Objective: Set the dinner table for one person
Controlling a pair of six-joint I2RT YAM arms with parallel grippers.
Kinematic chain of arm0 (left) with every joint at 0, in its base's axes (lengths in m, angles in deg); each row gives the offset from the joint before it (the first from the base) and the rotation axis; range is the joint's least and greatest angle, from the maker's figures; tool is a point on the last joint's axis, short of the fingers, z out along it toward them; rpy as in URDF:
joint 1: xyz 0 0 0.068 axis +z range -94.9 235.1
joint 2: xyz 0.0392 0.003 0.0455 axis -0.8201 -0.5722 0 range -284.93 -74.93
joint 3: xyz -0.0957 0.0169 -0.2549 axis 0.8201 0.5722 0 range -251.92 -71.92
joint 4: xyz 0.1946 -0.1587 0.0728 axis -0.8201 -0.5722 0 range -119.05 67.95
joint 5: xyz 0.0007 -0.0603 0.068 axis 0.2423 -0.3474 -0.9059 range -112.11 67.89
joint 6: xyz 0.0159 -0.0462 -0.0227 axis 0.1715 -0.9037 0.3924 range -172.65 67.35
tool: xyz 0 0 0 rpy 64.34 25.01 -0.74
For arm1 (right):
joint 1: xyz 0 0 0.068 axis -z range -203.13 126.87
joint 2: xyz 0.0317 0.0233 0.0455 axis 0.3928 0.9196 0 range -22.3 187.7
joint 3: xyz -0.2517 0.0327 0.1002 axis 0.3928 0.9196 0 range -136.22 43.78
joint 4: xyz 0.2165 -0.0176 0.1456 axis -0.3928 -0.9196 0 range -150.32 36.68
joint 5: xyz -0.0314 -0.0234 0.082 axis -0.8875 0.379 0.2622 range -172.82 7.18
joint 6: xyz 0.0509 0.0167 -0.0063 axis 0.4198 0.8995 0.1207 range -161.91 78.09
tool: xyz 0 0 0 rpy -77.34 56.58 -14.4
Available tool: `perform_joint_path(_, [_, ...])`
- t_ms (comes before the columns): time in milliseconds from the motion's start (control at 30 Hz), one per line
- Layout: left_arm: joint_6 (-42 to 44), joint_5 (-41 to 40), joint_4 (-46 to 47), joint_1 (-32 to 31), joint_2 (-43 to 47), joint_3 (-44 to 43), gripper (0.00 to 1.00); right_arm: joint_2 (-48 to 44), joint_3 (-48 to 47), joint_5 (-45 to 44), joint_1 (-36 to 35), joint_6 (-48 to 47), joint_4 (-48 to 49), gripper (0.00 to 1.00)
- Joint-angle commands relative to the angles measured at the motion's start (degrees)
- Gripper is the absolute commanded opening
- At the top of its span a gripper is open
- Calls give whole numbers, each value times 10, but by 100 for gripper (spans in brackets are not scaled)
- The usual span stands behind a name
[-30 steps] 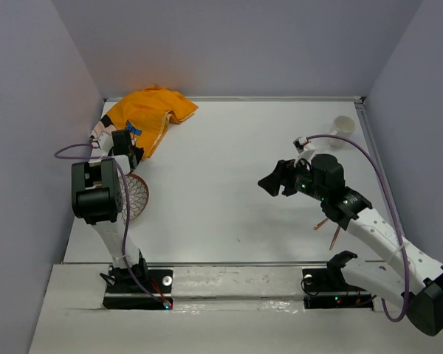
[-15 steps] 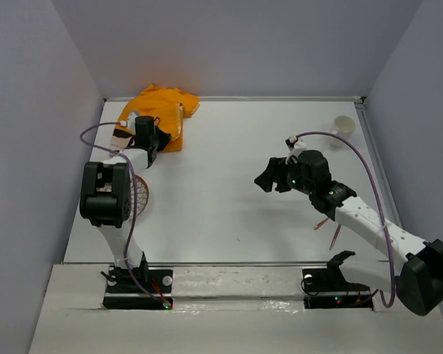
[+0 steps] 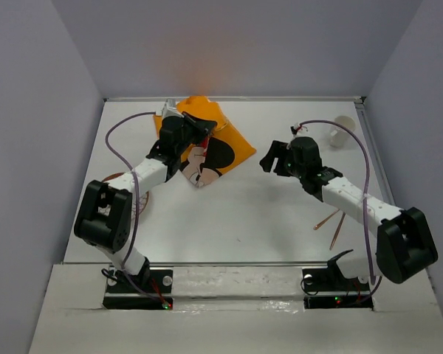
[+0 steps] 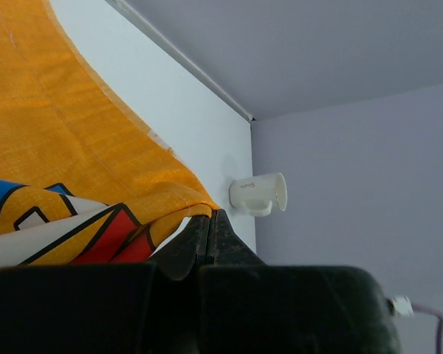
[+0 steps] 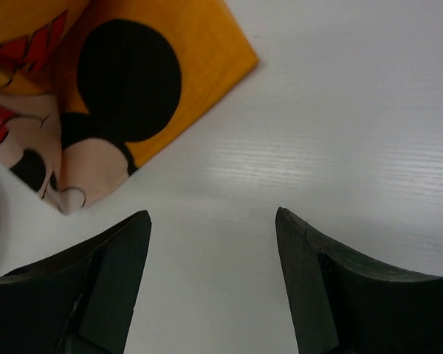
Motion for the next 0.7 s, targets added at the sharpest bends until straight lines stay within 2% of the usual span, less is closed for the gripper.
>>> perform_joint_path(0, [-40,-17,96,-3,74,63,0,64,-28,-21,60,75,83,71])
perform_joint_path(167, [-43,-22,123,-3,115,122,0,185,-40,19,80,135,158,62])
perform_joint_path(267, [-43,-27,139,-2,126,144,0,232,-35,92,80,182,229,60])
perform_joint_path(367, [-46,-26,157,-2,131,163,0,287,-34,118,80,231,289,59])
perform_joint_path(467, [-49,-28,173,-2,138,180,0,339,-44,129,80,268,331,57])
perform_joint_path(567, [-44,-34,178,-2,145,191,0,383,-61,125,80,304,352,48])
perform_joint_path(667, [-38,-40,179,-2,150,196,0,426,-93,132,80,348,378,45])
